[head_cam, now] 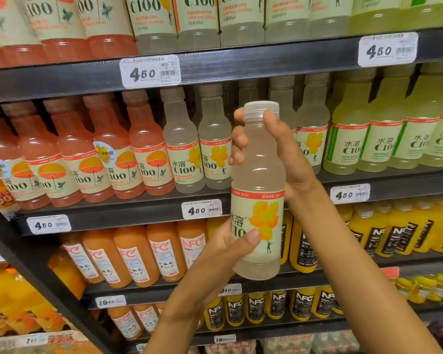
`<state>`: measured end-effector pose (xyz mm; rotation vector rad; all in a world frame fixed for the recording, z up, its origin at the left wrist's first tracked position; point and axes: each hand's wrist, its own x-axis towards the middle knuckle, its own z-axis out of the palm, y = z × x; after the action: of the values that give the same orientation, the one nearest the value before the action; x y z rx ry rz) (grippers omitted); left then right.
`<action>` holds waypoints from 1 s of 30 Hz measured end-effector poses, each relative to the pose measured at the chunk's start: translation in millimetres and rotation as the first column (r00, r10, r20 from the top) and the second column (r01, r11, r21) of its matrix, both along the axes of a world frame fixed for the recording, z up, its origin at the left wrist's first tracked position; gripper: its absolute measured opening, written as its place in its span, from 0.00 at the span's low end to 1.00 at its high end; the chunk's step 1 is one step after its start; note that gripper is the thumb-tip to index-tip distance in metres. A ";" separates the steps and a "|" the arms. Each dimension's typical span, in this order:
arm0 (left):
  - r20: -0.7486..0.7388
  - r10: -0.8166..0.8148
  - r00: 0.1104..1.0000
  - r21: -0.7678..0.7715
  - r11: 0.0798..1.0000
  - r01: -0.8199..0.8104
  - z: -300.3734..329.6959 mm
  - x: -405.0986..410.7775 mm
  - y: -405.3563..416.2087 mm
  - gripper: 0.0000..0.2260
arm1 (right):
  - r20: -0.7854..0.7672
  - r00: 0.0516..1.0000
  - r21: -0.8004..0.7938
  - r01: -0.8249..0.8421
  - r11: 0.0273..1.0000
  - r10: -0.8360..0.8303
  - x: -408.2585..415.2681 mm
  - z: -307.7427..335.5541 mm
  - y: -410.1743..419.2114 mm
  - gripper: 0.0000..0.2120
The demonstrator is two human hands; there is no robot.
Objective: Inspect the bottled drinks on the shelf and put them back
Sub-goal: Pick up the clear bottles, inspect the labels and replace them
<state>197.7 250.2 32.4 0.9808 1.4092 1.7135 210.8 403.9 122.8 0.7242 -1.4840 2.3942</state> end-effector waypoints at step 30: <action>-0.143 0.265 0.954 0.122 0.961 -0.249 1.8 -37.3 53.4 0.28 | -0.180 0.625 0.320 0.767 0.555 -0.760 -9.5 -0.2 17.4 0.21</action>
<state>160.4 303.6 34.2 1.0456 1.6239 1.9504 201.4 421.4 122.5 0.0722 -1.7715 1.4404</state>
